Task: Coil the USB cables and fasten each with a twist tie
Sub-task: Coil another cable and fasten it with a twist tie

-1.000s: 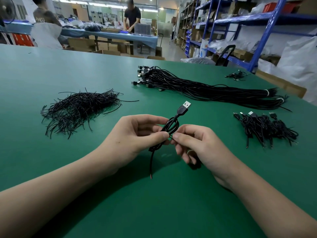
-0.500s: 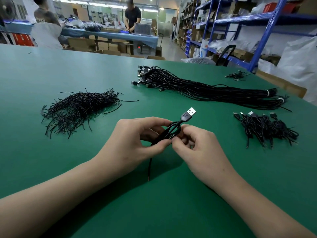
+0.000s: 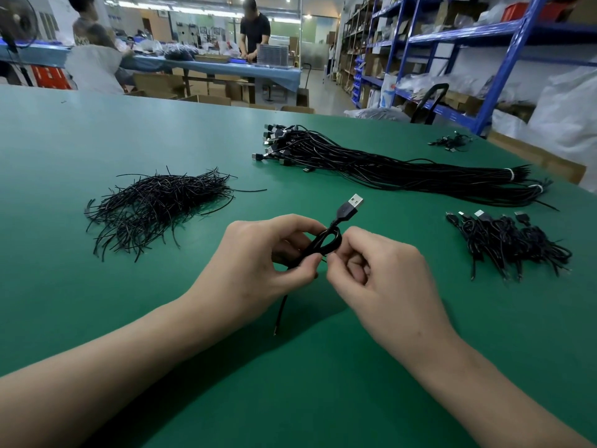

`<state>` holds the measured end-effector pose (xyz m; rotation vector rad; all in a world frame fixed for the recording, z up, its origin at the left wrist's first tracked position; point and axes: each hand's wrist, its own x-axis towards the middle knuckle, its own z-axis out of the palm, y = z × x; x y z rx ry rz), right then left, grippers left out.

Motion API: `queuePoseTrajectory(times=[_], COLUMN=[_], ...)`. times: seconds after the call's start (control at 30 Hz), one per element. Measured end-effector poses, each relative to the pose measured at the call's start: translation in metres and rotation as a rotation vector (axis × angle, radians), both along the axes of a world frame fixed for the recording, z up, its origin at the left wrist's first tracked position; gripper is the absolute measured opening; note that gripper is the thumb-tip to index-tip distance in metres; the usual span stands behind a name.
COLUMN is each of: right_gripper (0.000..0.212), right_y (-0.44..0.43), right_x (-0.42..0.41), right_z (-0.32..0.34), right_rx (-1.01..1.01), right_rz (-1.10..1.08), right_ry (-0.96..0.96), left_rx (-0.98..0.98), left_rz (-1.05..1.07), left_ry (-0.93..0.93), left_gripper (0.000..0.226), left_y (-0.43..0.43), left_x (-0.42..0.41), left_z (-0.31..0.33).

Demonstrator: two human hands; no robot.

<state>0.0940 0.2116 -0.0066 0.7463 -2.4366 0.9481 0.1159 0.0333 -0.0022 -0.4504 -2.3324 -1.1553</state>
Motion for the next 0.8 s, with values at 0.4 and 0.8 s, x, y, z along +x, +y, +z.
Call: queuePoseTrajectory(times=[0.4, 0.8], right_gripper=[0.026, 0.014], right_y=[-0.007, 0.006], right_x=[-0.003, -0.008], right_z=[-0.005, 0.000], right_rx=[-0.423, -0.374], right_rz=[0.189, 0.034], right_ry=[-0.482, -0.244], left_rx=[0.137, 0.497], left_rz=[0.002, -0.146], left_ry=[-0.074, -0.259], left_gripper=[0.025, 0.020], left_y=[0.003, -0.010], left_x=[-0.005, -0.014], left_z=[-0.007, -0.007])
